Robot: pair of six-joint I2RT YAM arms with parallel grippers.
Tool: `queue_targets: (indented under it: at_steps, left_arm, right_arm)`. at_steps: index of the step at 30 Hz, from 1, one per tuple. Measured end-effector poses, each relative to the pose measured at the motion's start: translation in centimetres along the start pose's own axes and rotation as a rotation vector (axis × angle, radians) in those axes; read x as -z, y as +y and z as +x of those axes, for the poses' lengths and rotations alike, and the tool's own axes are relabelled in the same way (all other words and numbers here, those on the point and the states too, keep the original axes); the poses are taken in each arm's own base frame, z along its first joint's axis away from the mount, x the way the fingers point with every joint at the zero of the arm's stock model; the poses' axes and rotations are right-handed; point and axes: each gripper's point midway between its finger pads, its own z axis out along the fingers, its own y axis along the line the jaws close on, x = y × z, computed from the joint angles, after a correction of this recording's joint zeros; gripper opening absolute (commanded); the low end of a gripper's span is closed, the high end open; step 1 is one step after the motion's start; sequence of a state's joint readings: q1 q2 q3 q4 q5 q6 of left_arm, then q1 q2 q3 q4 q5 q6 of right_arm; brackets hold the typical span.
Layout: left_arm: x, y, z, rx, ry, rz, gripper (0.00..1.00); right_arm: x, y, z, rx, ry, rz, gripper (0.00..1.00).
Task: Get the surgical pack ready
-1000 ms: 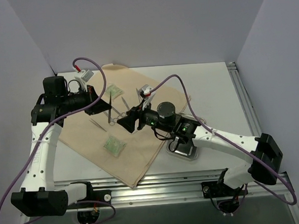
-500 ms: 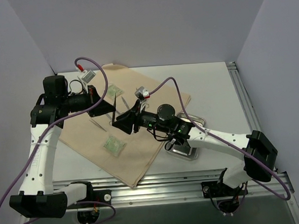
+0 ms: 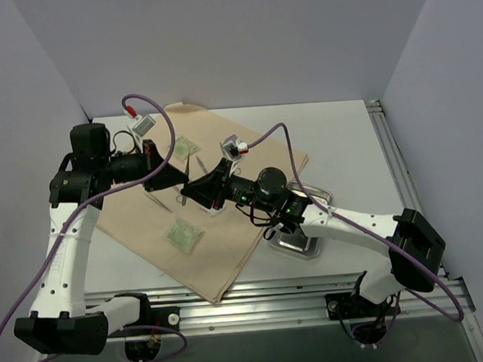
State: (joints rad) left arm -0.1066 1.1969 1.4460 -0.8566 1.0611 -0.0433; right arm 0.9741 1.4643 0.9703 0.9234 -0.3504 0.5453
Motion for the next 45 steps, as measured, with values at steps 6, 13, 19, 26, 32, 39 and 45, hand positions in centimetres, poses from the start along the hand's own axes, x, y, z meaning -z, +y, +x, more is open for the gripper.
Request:
queue_targets:
  at_steps: [6,13,19,26,32,39,45]
  left_arm:
    - [0.0,0.0,0.1,-0.017,0.000,0.004,0.02]
    - [-0.2,1.4,0.9,-0.013,0.014,-0.062,0.86]
    - [0.0,4.1,1.2,0.008,0.025,-0.205,0.94]
    - [1.7,9.4,1.4,0.036,0.049,-0.516,0.94]
    - [4.7,15.0,2.5,0.068,0.093,-0.830,0.95]
    - [5.3,18.3,4.6,0.119,0.174,-0.938,0.96]
    - [5.5,18.8,5.4,0.129,0.193,-0.959,0.97]
  right_arm:
    - [-0.2,-0.4,0.4,-0.036,0.001,0.001,0.00]
    - [0.0,-2.2,1.3,-0.052,0.019,0.087,0.00]
    - [2.2,-5.5,3.0,-0.072,0.055,0.282,0.00]
    - [10.2,-11.5,4.9,-0.125,0.145,0.784,0.00]
    - [19.6,-15.0,8.2,-0.132,0.271,1.201,0.00]
    - [26.7,-17.2,12.2,-0.157,0.367,1.482,0.00]
    - [29.4,-19.5,11.7,-0.238,0.297,1.567,0.00]
